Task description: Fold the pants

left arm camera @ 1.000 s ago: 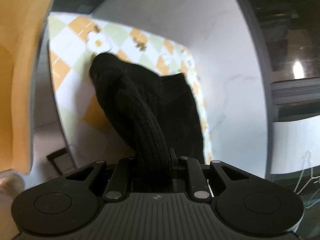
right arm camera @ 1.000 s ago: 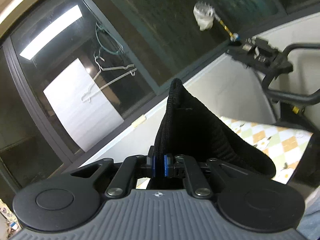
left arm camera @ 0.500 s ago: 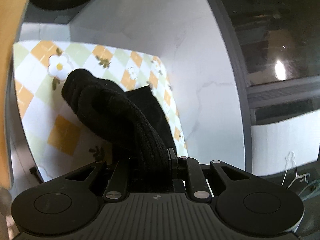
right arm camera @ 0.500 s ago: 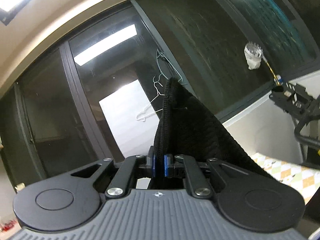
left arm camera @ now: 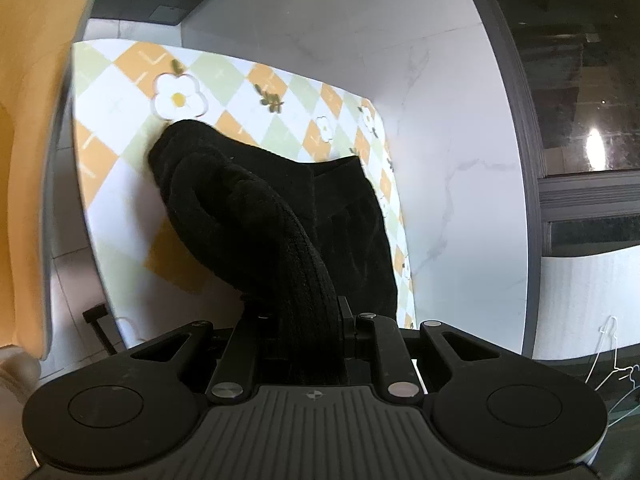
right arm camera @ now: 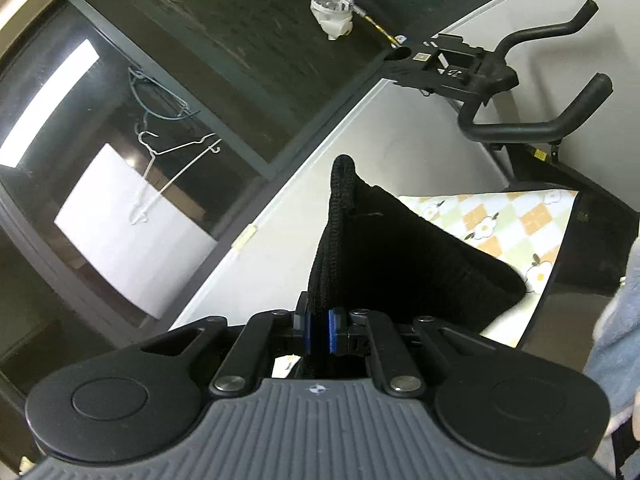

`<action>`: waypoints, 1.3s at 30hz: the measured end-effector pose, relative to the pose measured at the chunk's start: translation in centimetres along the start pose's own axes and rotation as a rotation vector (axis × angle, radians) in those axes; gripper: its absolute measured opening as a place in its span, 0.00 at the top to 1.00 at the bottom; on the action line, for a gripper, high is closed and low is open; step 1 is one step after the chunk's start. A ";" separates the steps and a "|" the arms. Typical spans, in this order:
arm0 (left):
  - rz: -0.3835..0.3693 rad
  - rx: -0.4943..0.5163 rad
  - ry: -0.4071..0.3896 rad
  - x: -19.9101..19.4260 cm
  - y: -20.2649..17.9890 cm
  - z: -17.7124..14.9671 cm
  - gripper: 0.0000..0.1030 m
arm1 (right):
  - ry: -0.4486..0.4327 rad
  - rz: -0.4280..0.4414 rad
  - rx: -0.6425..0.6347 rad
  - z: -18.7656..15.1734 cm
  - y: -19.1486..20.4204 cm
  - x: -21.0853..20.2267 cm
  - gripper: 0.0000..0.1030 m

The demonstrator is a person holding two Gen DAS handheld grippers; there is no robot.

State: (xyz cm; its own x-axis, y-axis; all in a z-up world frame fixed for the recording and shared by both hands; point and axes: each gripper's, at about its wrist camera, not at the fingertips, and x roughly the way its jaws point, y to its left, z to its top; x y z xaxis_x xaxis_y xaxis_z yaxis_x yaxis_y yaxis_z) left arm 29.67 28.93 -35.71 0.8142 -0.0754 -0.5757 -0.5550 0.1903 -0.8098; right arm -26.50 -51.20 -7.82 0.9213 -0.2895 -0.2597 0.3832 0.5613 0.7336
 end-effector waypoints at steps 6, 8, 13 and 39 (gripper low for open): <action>-0.033 0.034 0.002 1.5 -3.5 -0.1 0.83 | -0.033 -0.043 -0.126 1.0 0.4 2.6 0.92; -0.043 0.030 0.002 1.9 -4.7 -0.2 0.83 | -0.033 -0.044 -0.116 1.0 0.3 3.9 0.92; -0.068 -0.031 -0.009 2.8 -7.9 -0.7 0.83 | -0.034 -0.036 -0.046 2.2 -1.8 10.0 0.92; 0.154 -0.006 -0.196 19.8 -18.4 -2.8 0.83 | 0.253 -0.029 -0.058 1.9 -5.3 46.9 0.92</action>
State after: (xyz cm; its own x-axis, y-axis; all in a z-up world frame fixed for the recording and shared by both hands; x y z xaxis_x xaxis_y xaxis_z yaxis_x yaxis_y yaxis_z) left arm 55.49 21.19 -32.56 0.7371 0.1455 -0.6600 -0.6757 0.1789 -0.7152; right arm 14.59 -69.22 -22.70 0.8943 -0.1076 -0.4343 0.4065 0.6010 0.6882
